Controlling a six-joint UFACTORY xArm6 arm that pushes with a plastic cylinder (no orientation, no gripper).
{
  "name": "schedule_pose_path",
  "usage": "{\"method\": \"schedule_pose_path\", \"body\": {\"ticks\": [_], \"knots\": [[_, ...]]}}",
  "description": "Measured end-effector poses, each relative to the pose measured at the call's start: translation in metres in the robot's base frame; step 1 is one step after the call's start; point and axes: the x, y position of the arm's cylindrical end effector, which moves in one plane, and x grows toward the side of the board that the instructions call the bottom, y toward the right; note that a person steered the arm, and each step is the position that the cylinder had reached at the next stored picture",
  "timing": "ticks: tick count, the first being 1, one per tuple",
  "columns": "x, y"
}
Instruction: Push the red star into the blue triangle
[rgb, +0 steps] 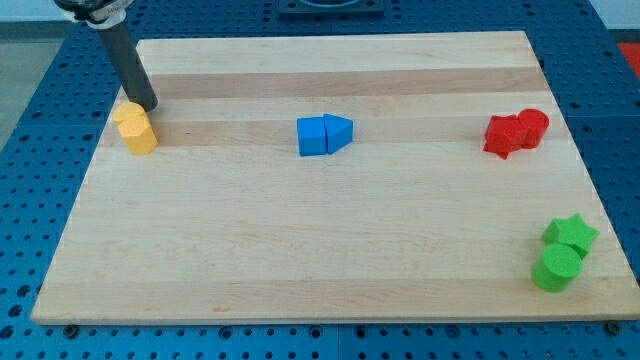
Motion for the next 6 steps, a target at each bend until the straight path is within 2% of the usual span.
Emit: {"method": "schedule_pose_path", "body": {"ticks": [1, 3, 6], "knots": [[-0.002, 0.031], [-0.015, 0.180], [-0.015, 0.442]]}}
